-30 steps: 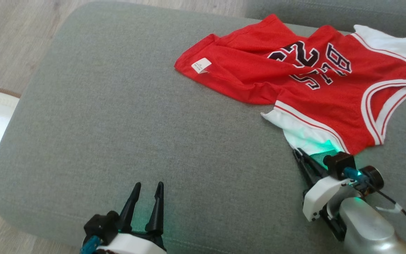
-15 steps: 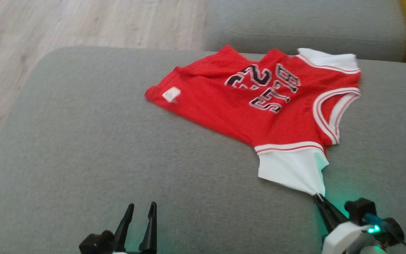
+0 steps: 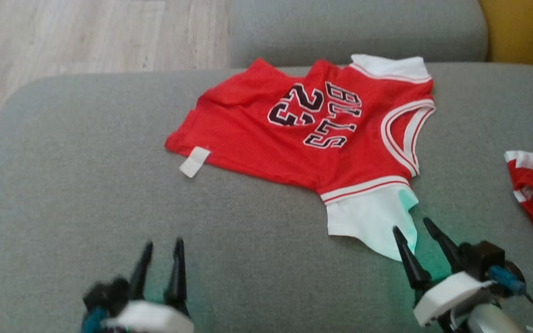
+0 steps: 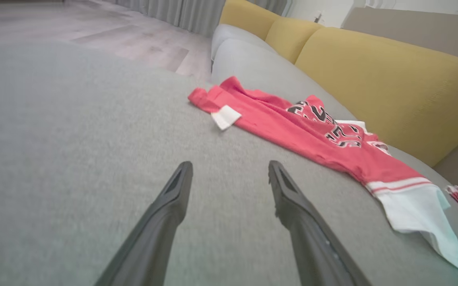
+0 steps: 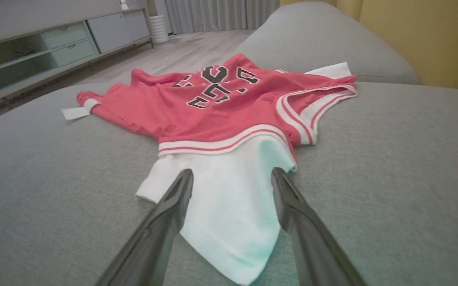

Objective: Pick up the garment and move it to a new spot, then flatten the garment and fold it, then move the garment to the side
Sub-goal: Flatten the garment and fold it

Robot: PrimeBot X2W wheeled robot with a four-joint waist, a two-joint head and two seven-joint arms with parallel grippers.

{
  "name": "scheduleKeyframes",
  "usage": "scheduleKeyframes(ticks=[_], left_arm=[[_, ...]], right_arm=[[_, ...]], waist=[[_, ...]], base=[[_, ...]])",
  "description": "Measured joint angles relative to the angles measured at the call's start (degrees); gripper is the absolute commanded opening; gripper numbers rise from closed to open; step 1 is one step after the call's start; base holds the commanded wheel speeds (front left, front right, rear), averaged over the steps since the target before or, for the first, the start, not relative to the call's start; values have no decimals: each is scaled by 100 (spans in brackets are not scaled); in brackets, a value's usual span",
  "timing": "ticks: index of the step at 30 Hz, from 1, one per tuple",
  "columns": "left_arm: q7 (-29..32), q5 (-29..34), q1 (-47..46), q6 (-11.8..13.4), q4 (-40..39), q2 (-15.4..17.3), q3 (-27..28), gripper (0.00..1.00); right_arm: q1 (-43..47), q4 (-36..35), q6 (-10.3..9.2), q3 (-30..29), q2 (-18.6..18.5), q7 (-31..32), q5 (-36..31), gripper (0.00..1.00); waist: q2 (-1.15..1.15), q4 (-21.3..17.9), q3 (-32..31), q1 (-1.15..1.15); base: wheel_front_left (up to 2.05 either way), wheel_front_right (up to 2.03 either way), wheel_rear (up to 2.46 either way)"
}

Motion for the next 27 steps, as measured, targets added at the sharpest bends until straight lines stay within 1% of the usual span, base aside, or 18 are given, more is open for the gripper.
scheduleKeyframes(ticks=[2,5,9,12,14,19,22,27], left_arm=[[0,48,-184,-1,36,0,82,100],[0,248,-924,0,233,8,286,100],[-16,452,-1973,-1,676,56,449,100],[-16,503,-2514,-1,1065,141,522,100],[-16,533,-2797,-38,1339,205,631,100],[-18,570,-3268,-43,1936,367,837,100],[-18,641,-3502,-43,2130,461,1009,100],[-24,791,-3900,-44,2524,597,1072,100]], right_arm=[[-16,-126,0,25,2,0,-1,100],[-162,-358,0,19,68,0,-8,100],[-539,-521,0,18,178,-1,-151,100],[-759,-615,0,32,246,0,-185,100],[-837,-705,0,18,307,-1,-223,100],[-893,-843,0,20,400,-1,-259,100],[-981,-872,0,38,489,-1,-287,100],[-1061,-890,0,30,495,-1,-335,100]], waist=[[0,-21,77,0],[0,-88,349,2],[0,-201,760,2],[0,-314,1044,2],[0,-409,1213,3],[0,-698,1531,2],[0,-843,1714,2],[0,-1006,1954,2]], base=[[0,0,0],[0,0,0],[0,0,0],[0,0,0],[0,0,0],[0,0,0],[0,0,0],[0,0,0]])
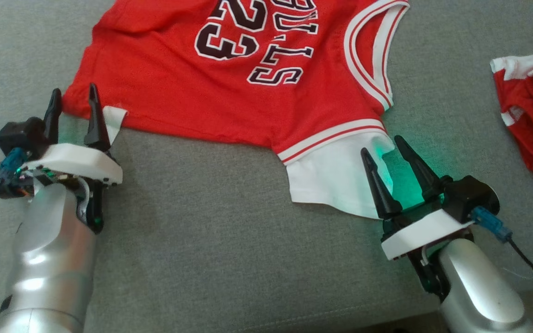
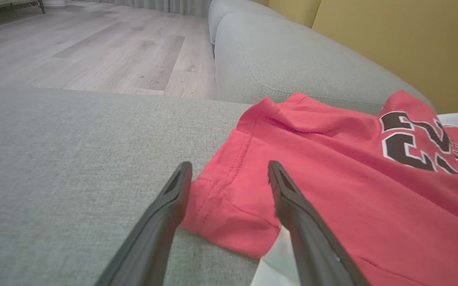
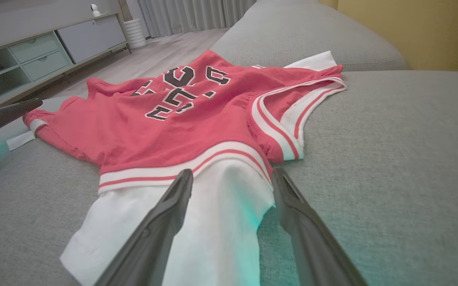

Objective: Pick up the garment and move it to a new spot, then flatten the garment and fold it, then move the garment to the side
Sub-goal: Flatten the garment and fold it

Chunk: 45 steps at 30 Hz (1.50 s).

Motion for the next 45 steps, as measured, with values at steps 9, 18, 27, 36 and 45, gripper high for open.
scheduleKeyframes(ticks=[9,18,27,36,45], left_arm=[[-16,-64,-314,0,758,27,10,100],[-16,-294,-332,0,967,16,-268,0],[-16,-528,-16,0,177,2,-224,0],[-15,-448,1816,0,-633,-347,170,0],[-15,-112,2938,4,-1078,-452,699,19]], right_arm=[[-2,54,0,0,2,0,-34,100],[-2,107,0,60,4,0,-32,100],[22,244,0,-136,44,0,36,100],[748,541,0,-365,234,0,118,100],[1184,602,0,-565,366,0,172,100]], waist=[[0,-37,10,-2],[0,-14,-38,-2],[0,73,-352,-2],[0,396,-1220,-3],[0,671,-1985,-3]], base=[[0,0,0],[0,0,0],[0,0,0],[0,0,0],[0,0,0]])
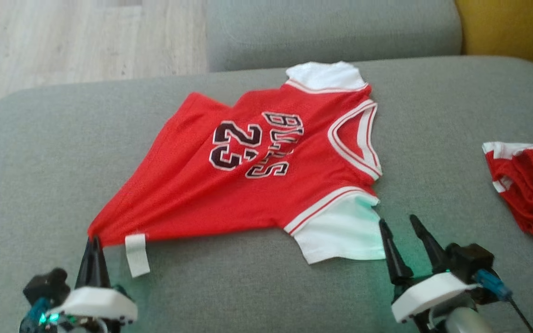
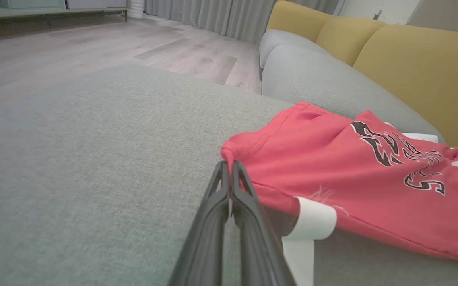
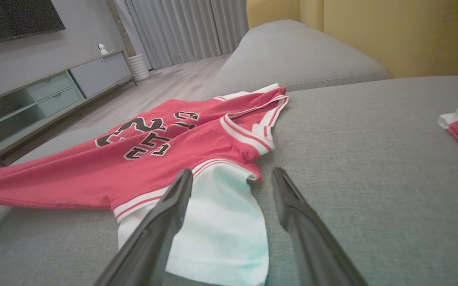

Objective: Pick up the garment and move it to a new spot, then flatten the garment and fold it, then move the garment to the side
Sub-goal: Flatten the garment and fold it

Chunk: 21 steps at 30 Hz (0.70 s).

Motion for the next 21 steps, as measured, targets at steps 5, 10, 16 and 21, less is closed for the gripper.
scheduleKeyframes(ticks=[5,10,16,21], left_arm=[[0,478,348,33,-427,-70,174,100],[0,1023,586,49,-853,-131,131,100],[0,1372,1033,57,-1118,-145,-44,100],[0,1315,1143,153,-1202,-157,-51,100]], right_arm=[[49,-68,0,-254,102,0,-65,100],[49,-155,0,-476,245,0,-110,100],[82,-142,0,-569,265,0,-33,100],[131,-26,0,-549,283,0,2,100]], waist=[[0,17,-106,1],[0,-6,-178,2],[0,3,-291,1],[0,39,-298,2]], base=[[0,0,0],[0,0,0],[0,0,0],[0,0,0]])
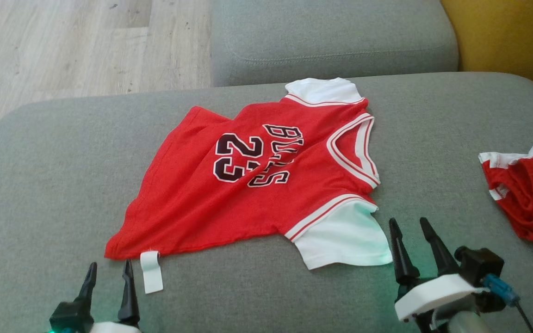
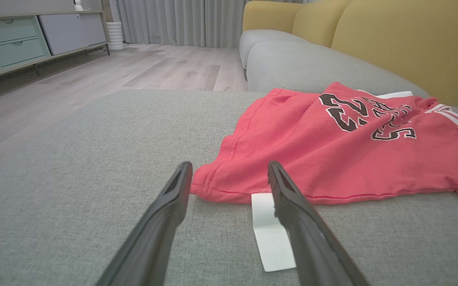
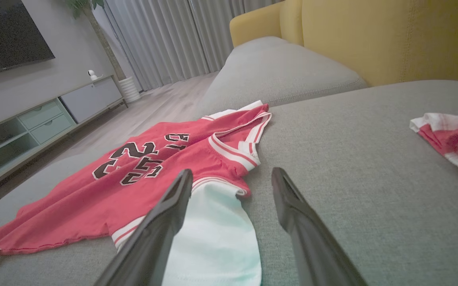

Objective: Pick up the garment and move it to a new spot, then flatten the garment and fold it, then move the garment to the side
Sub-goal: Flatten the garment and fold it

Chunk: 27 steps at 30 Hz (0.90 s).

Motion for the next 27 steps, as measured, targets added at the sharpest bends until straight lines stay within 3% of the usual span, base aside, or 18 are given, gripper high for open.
scheduleKeyframes(ticks=[6,11,15,27], left_arm=[[0,-114,-1,-1,-20,1,-181,100],[0,-289,-3,-1,-11,-7,-420,100],[0,-347,-5,-1,35,-3,-532,100],[0,-348,-13,-1,37,-3,-531,100]], right_arm=[[-10,402,0,2,8,0,-3,100],[-71,1425,0,-13,13,1,7,100],[-285,2053,0,129,14,-32,398,100],[-575,2209,0,951,-54,-93,1898,100]], waist=[[0,83,81,0],[0,260,176,0],[0,416,231,0],[0,526,321,0]], base=[[0,0,0],[0,0,0],[0,0,0],[0,0,0]])
